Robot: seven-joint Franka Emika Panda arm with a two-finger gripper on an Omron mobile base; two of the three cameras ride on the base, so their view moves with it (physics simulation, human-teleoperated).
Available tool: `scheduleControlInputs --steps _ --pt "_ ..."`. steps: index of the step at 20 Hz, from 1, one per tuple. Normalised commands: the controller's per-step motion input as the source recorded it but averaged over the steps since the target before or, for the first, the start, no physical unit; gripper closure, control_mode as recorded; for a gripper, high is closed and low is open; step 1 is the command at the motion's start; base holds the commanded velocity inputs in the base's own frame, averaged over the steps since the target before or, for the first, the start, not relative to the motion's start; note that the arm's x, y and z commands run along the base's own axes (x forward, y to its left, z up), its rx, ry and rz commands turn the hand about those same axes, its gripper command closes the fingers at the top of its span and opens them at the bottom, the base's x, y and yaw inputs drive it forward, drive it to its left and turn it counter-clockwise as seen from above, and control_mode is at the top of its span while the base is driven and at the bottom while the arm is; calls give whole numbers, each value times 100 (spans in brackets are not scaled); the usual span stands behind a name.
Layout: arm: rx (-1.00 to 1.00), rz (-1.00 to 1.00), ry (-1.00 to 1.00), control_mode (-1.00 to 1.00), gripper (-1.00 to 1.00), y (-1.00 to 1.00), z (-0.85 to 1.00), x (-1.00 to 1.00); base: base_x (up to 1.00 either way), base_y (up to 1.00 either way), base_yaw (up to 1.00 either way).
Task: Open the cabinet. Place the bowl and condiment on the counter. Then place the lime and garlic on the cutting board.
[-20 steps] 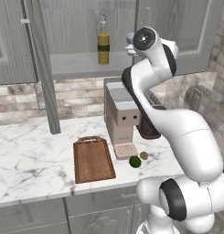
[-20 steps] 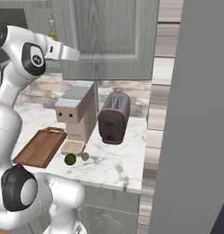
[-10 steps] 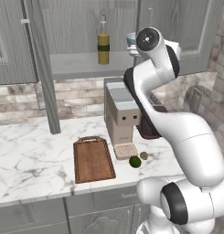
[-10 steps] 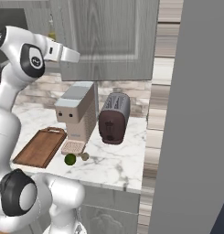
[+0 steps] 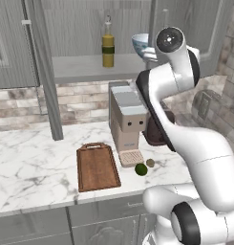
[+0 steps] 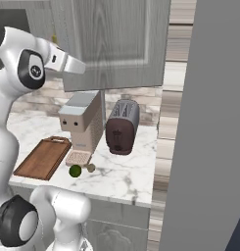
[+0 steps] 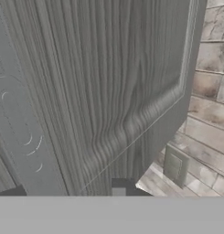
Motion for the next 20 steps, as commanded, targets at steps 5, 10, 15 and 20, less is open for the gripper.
scheduleControlInputs --steps 5,10,15,20 --pt "5 0 0 -100 100 -96 0 -33 0 0 0" --pt "3 0 0 -100 100 -96 0 -33 0 0 0" --pt "3 0 -1 -100 100 -98 0 -33 0 0 0" --pt "3 0 -1 -100 100 -98 0 -32 0 0 0"
